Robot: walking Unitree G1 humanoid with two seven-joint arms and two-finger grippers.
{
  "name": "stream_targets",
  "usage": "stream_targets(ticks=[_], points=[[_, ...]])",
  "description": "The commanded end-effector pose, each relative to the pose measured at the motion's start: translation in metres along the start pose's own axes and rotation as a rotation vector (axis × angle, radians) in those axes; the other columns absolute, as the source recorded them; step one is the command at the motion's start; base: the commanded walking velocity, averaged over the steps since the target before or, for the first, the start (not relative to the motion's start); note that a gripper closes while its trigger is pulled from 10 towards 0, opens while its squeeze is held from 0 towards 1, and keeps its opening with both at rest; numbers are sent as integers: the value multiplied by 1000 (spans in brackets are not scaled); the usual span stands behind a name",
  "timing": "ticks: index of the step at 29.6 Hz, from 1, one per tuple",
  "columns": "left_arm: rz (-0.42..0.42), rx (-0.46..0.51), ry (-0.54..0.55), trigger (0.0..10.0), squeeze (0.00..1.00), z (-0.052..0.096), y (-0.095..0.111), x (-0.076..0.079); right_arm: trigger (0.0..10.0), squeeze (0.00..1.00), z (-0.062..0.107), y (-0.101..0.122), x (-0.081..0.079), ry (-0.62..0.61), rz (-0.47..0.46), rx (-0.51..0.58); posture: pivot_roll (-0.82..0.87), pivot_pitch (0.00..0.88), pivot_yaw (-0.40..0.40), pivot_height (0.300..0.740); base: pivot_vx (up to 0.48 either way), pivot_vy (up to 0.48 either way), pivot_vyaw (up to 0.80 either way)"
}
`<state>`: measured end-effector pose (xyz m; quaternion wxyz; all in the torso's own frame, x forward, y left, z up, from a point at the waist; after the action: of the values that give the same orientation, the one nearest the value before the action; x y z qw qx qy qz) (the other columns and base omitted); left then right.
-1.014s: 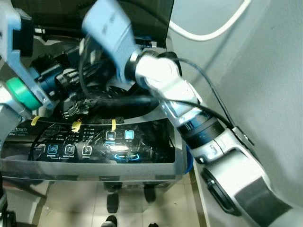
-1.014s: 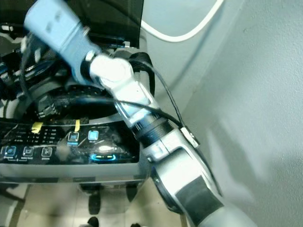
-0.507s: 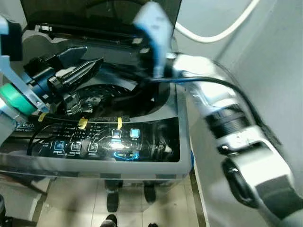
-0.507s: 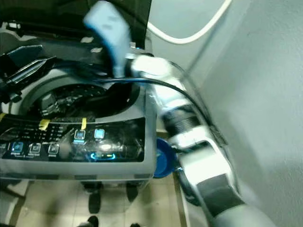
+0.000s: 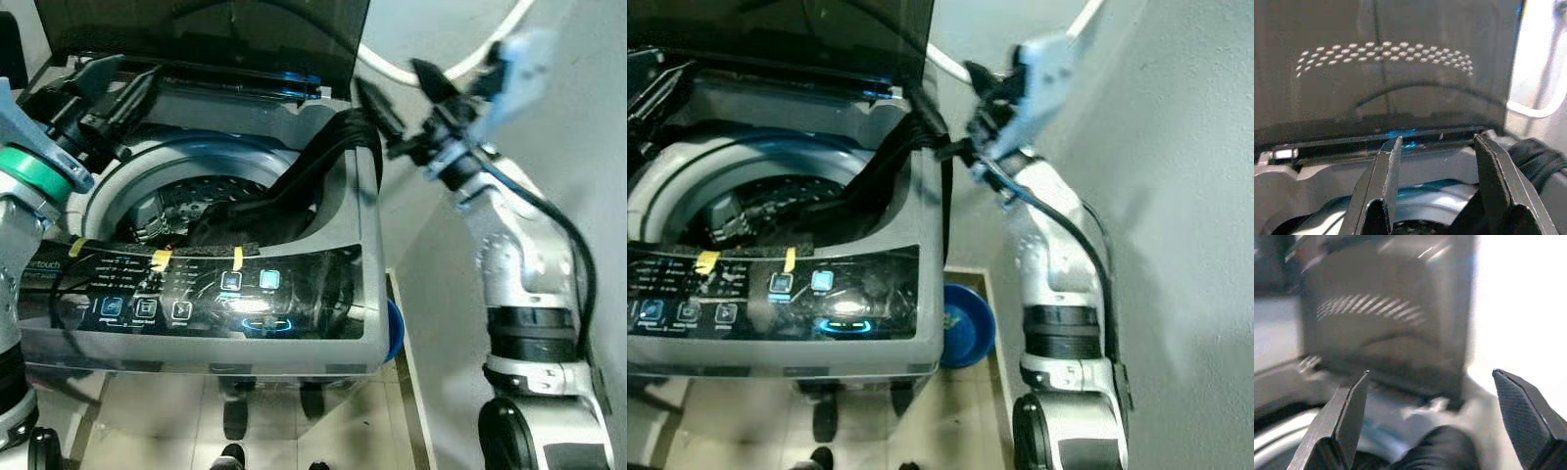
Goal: Clothes washing
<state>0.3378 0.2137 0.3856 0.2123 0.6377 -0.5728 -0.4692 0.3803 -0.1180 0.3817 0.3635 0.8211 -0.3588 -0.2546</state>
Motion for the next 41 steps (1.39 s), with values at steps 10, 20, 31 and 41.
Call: stream_targets(ticks=[10,20,31,41], points=[[-61,-123,121,10000,0,-8,-50,13,10000,0,66,-30,30,-398,234,23,42,105,44,740,0,0,0],[-104,-107,141,10000,0,-22,-57,26,10000,0,91,-12,75,-642,325,31,27,80,39,740,0,0,0],[-117,-123,227,10000,0,-17,-67,15,10000,0,84,1,88,-664,366,63,18,37,-6,740,0,0,0],[-103,-129,225,10000,0,-22,-79,30,10000,0,90,-14,90,-686,308,25,-1,0,-15,740,0,0,0]])
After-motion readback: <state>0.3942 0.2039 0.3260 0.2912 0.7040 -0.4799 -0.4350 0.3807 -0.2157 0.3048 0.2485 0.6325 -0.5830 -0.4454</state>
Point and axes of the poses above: a point about 5 cm out from each wrist's last joint towards the gripper, its own z axis pointing back from the gripper into the wrist, its own y axis along the axis of the wrist's last joint, x = y × z, the point moved 6 cm from there along -z, pointing out of the wrist towards the gripper, and after that the axes turned 15 degrees about -z, right-handed, at the moved point
